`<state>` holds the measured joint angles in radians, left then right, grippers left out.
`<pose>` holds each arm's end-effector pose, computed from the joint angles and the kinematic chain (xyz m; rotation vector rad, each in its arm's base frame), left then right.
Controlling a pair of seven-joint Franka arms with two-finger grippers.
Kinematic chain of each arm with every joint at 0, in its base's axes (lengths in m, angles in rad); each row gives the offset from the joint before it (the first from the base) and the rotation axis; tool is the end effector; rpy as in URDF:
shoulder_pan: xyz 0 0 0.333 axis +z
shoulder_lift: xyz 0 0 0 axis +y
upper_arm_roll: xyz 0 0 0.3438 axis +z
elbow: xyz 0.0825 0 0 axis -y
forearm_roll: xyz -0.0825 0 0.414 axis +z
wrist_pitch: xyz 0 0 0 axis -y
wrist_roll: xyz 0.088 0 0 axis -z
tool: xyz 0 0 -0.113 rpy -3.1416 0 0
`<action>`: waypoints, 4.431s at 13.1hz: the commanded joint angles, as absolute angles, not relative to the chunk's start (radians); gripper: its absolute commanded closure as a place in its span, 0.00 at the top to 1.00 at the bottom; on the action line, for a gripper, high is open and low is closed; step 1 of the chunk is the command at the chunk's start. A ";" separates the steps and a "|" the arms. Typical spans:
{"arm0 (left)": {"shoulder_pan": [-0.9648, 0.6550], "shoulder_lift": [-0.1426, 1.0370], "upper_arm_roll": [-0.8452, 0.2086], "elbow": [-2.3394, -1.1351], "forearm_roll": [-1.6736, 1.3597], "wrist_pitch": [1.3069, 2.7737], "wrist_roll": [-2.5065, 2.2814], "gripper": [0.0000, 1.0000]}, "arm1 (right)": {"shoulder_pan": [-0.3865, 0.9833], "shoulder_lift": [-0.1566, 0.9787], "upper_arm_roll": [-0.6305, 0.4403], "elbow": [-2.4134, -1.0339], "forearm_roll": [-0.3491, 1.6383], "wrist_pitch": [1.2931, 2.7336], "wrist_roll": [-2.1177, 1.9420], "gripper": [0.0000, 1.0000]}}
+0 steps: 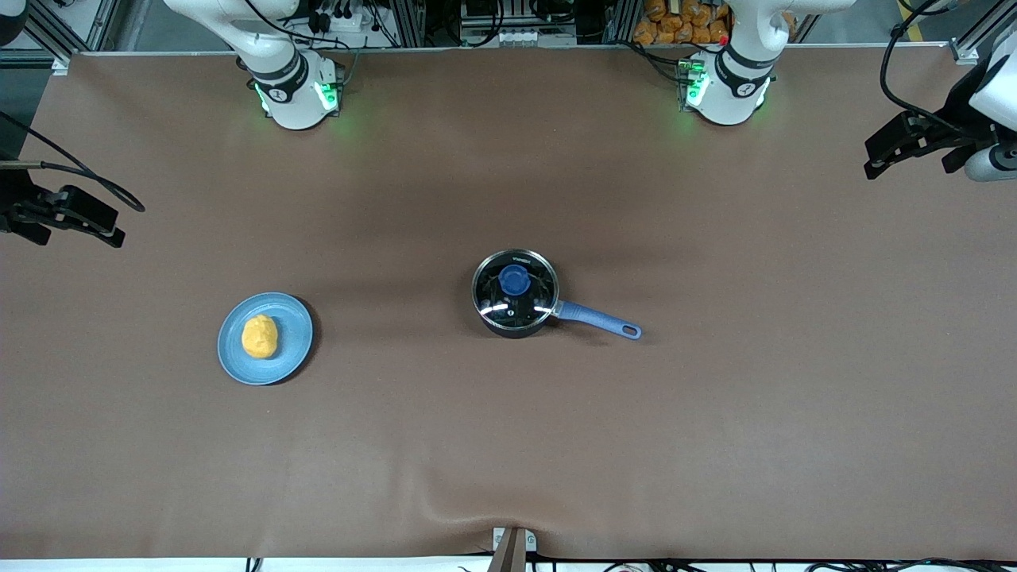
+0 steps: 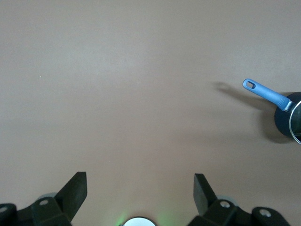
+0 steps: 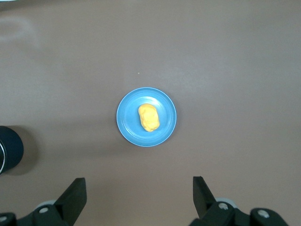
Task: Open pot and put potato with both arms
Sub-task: 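Reach the left gripper to the lid knob while the right gripper reaches the potato, then grasp the blue lid knob with the left gripper while the right gripper grasps the potato, then lift the glass lid aside with the left gripper while the right gripper carries the potato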
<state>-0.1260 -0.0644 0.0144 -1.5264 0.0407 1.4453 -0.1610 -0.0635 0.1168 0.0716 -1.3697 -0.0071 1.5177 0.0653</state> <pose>0.5461 -0.0558 0.6940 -3.0990 -0.0839 0.0173 0.6190 0.0011 0.6719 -3.1375 0.0915 -0.0493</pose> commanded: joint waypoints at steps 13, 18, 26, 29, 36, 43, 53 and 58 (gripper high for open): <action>-0.343 0.177 -0.169 -1.496 -0.018 1.595 -0.561 1.00 | -0.137 0.319 0.144 -1.434 0.057 1.609 -0.047 1.00; -0.552 0.409 -0.164 -1.436 -0.002 1.822 -0.878 1.00 | -0.133 0.445 0.143 -1.537 0.057 1.837 -0.158 1.00; -0.635 0.590 -0.153 -1.397 0.006 2.032 -1.043 1.00 | -0.137 0.518 0.143 -1.761 0.054 2.147 -0.256 1.00; -0.667 0.639 -0.147 -1.397 0.049 2.081 -1.078 1.00 | -0.141 0.549 0.141 -1.764 0.046 2.158 -0.256 1.00; -0.699 0.683 -0.129 -1.397 0.098 2.105 -1.130 1.00 | -0.146 0.617 0.133 -1.764 0.043 2.198 -0.256 1.00; -0.706 0.713 -0.129 -1.399 0.100 2.172 -1.160 1.00 | -0.149 0.641 0.132 -1.766 0.037 2.195 -0.258 0.89; -0.695 0.660 -0.130 -1.404 0.103 2.085 -1.167 0.00 | -0.130 0.601 0.141 -1.747 0.015 2.186 -0.252 0.22; -0.657 0.516 -0.130 -1.404 0.103 1.985 -1.140 0.00 | -0.084 0.554 0.184 -1.642 0.026 1.981 -0.088 0.22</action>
